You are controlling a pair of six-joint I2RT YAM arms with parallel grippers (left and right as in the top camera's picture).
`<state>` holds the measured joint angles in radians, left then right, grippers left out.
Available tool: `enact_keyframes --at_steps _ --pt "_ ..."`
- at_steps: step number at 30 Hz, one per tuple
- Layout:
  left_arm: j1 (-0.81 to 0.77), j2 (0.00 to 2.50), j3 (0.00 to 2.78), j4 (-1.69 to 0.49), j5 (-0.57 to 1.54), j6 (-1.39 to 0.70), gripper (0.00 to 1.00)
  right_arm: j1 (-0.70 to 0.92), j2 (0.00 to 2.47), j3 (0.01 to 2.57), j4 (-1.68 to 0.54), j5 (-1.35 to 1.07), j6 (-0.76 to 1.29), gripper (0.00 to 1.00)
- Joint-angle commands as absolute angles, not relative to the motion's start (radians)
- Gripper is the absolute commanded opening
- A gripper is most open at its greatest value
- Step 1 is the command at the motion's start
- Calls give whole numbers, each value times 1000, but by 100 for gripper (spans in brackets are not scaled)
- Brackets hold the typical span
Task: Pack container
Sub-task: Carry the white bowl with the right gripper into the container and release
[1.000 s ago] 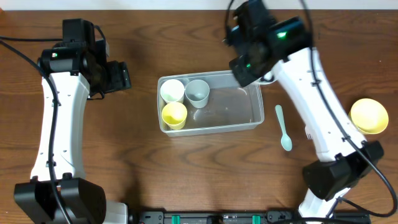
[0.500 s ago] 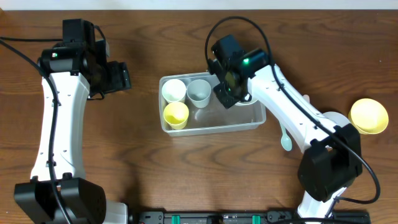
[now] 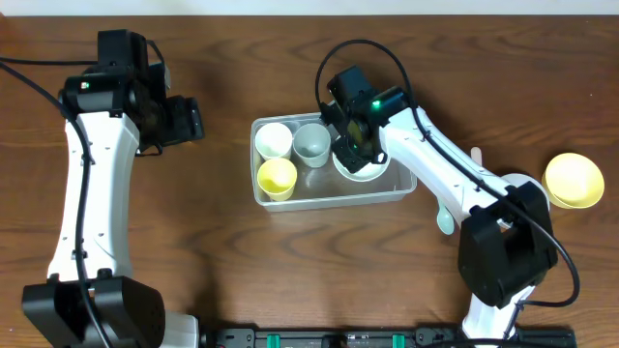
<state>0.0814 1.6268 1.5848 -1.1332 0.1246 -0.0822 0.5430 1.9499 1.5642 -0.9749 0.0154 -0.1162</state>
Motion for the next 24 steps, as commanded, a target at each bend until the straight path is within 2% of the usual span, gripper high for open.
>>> enact_keyframes --at_steps 1,5,9,11,12,14,19,24 --pt "84 1608 1579 -1139 124 -91 82 549 1964 1562 -964 19 -121 46" --pt "84 1608 1579 -1139 124 -91 82 548 1949 1590 -964 39 -94 61" --pt "84 1608 1579 -1139 124 -91 82 530 1877 1692 -1019 177 21 69" --pt "84 1608 1579 -1139 124 -91 82 499 1811 1761 -1048 224 94 82" --pt "84 1608 1579 -1139 124 -91 82 477 1778 1787 -1056 231 130 85" --pt "84 1608 1579 -1139 124 -91 83 413 1701 1824 -1066 229 226 99" --pt "84 1608 1579 -1139 124 -91 82 169 1545 1829 -1160 142 472 99" --pt "84 1608 1579 -1139 124 -91 82 -23 1540 1784 -1327 138 565 99"
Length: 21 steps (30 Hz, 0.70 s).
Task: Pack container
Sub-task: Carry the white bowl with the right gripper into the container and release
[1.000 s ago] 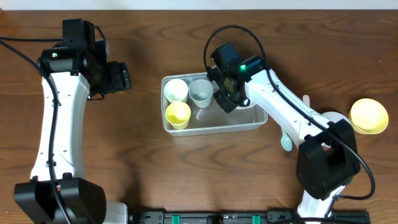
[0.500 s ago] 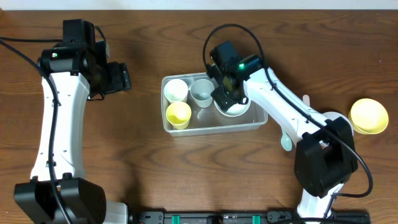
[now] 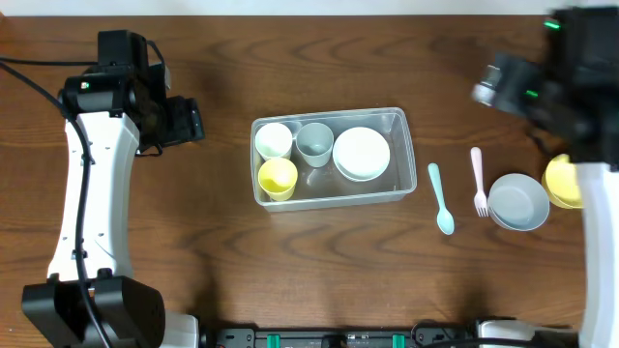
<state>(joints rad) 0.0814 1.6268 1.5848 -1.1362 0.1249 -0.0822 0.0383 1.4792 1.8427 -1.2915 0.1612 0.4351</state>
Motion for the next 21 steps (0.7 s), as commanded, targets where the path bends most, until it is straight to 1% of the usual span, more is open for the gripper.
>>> enact_keyframes --at_steps 1,5,13,16,21 --pt "84 1608 1579 -1139 124 -91 82 -46 1542 1760 -1336 138 565 99" --pt "84 1608 1579 -1143 124 -91 82 -110 1545 1597 -1305 137 568 99" --pt "84 1608 1579 -1152 124 -91 82 -188 1550 1242 -1059 70 567 99" --pt "84 1608 1579 -1155 124 -91 82 -203 1573 1166 -982 71 544 99" --pt "84 1608 1579 -1155 124 -91 83 -209 1647 1111 -912 75 518 99"
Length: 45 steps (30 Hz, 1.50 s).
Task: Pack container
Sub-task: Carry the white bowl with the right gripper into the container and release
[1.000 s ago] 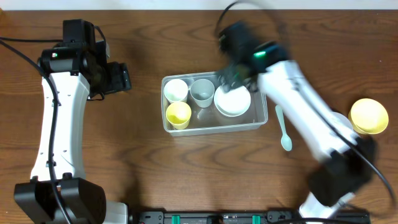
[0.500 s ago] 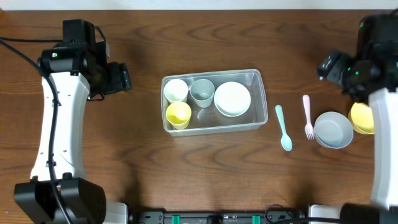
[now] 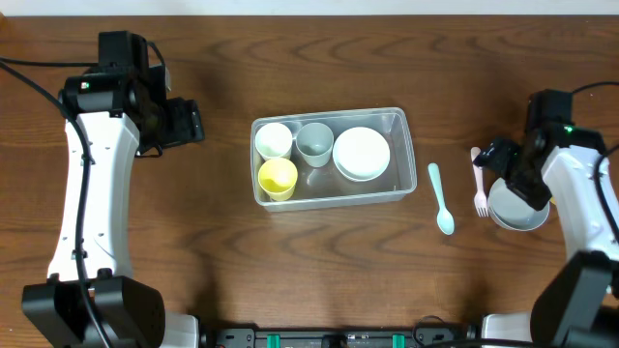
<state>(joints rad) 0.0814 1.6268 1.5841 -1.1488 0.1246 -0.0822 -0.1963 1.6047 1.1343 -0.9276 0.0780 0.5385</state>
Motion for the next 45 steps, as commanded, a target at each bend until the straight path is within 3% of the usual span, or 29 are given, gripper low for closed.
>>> enact_keyframes --at_steps 1,7,14,24,29,37,45 --pt "84 1608 1579 -1155 124 -91 82 -209 1666 1108 -904 74 515 99" --pt "84 1608 1579 -1159 124 -91 82 -209 1776 1108 -863 74 514 91" --pt "84 1608 1579 -1161 124 -91 82 -209 1790 1111 -824 73 497 62" --pt "84 1608 1579 -1161 124 -91 82 -209 1790 1113 -818 71 491 11" --pt "84 1608 1579 -1162 124 -91 82 -209 1790 1113 -818 70 481 1" --pt "84 1608 1579 -1162 124 -91 82 -191 1750 1221 -886 13 401 1" --pt "84 1608 1579 -1161 124 -91 83 -6 1627 1579 -1081 -38 67 1"
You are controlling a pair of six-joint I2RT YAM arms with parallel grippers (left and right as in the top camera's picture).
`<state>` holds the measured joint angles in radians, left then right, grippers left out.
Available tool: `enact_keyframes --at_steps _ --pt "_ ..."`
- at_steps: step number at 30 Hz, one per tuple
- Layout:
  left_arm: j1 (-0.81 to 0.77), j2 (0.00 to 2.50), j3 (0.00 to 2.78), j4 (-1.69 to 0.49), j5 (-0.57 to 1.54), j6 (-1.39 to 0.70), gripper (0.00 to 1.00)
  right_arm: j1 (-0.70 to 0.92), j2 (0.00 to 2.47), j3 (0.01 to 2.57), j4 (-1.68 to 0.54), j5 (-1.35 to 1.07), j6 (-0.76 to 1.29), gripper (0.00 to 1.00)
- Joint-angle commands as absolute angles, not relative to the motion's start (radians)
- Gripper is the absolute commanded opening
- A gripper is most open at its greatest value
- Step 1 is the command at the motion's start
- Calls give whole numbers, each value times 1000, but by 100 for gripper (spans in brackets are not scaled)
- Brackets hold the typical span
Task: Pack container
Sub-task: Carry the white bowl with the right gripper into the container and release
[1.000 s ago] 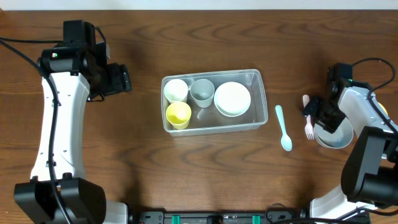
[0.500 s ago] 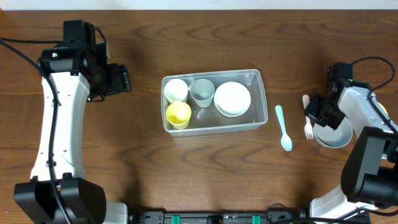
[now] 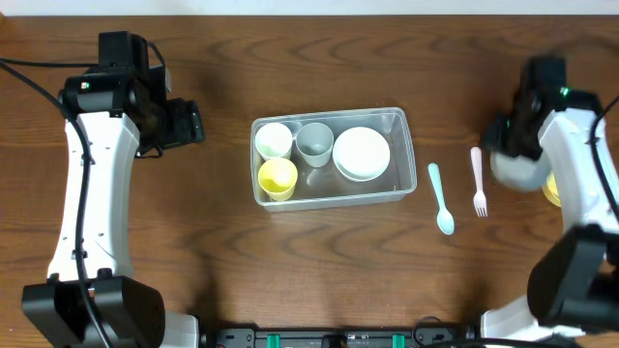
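The clear plastic container (image 3: 401,155) stands mid-table. It holds a white cup (image 3: 274,140), a grey cup (image 3: 313,143), a yellow cup (image 3: 278,177) and a white bowl (image 3: 361,153). At the far right my right gripper (image 3: 510,145) is shut on the rim of a grey-blue bowl (image 3: 519,171), which looks blurred and raised off the table. A yellow bowl (image 3: 552,190) peeks out behind the arm. My left gripper (image 3: 190,123) hangs well left of the container with nothing in it; its jaws are not readable.
A teal spoon (image 3: 441,200) and a pink fork (image 3: 477,181) lie on the wooden table between the container and the right arm. The table's back edge runs along the top of the view.
The grey-blue bowl has shifted away from its spot beside the fork toward the back, now in my right gripper. The left arm has not moved.
My right gripper was inside the container at the white bowl. Then it was away at the far right with the white bowl left in the container. Then it sat on the grey-blue bowl's rim, and now it holds that bowl farther back.
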<state>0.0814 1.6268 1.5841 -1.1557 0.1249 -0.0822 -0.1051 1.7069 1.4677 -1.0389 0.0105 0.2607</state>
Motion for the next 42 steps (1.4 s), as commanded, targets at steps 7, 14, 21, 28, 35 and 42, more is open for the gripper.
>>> enact_keyframes --at_steps 7,14,21,28,35,42 --pt "84 1608 1579 -1161 124 -92 82 294 1632 1633 -1119 -23 -97 1" --pt "84 1608 1579 -1162 124 -91 82 492 1728 1631 -1100 49 -115 1" --pt "84 1608 1579 -1165 124 -91 82 565 1864 1631 -1073 49 -122 1" --pt "84 1608 1579 -1165 124 -91 82 577 1903 1631 -1050 49 -122 4" --pt "84 1608 1579 -1166 124 -91 82 572 1903 1631 -1051 49 -121 66" --pt "84 1608 1579 -1166 124 -91 83 563 1900 1636 -1047 93 -64 66"
